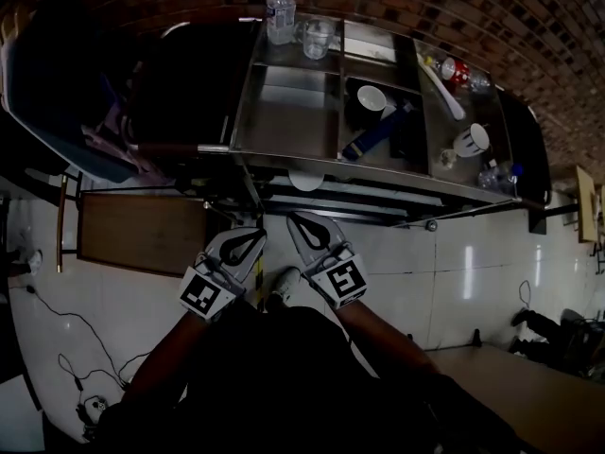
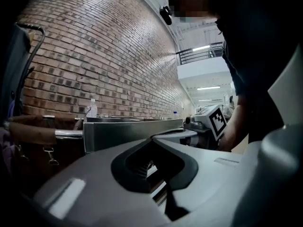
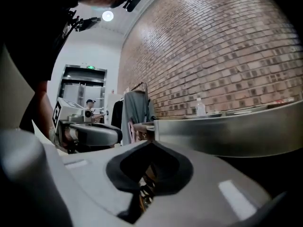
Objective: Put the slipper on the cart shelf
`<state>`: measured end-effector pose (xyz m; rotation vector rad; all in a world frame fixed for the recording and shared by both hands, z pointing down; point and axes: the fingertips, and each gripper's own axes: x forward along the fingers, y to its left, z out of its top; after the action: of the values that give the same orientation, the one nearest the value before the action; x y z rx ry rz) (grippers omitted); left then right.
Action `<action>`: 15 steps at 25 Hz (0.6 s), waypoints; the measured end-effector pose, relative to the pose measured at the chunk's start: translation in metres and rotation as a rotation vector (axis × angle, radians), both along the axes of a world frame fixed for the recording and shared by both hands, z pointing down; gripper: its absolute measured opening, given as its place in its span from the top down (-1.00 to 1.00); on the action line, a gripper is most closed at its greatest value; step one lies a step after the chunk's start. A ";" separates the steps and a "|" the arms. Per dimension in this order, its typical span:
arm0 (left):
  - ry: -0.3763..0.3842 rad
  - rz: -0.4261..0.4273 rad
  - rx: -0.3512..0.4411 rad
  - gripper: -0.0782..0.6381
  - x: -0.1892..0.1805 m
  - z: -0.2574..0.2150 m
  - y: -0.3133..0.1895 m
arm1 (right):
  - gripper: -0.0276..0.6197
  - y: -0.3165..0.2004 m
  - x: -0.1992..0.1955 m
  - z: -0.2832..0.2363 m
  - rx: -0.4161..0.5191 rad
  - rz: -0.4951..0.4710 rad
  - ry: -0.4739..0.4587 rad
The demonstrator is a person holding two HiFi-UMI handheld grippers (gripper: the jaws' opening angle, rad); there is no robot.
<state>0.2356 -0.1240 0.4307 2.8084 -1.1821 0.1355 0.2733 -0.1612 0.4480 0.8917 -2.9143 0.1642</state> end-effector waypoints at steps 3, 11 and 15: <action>-0.006 -0.021 -0.017 0.78 -0.012 0.000 0.011 | 0.91 0.020 -0.016 -0.007 0.006 -0.055 0.006; -0.007 -0.053 -0.039 0.78 -0.044 0.001 0.029 | 0.91 0.058 -0.061 -0.007 -0.014 -0.147 0.012; 0.006 -0.048 -0.026 0.78 -0.066 0.001 0.039 | 0.91 0.071 -0.087 -0.005 -0.023 -0.164 0.033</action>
<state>0.1697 -0.0850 0.4320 2.7540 -1.2369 0.1381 0.1866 -0.0904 0.4432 0.6414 -2.9312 0.1681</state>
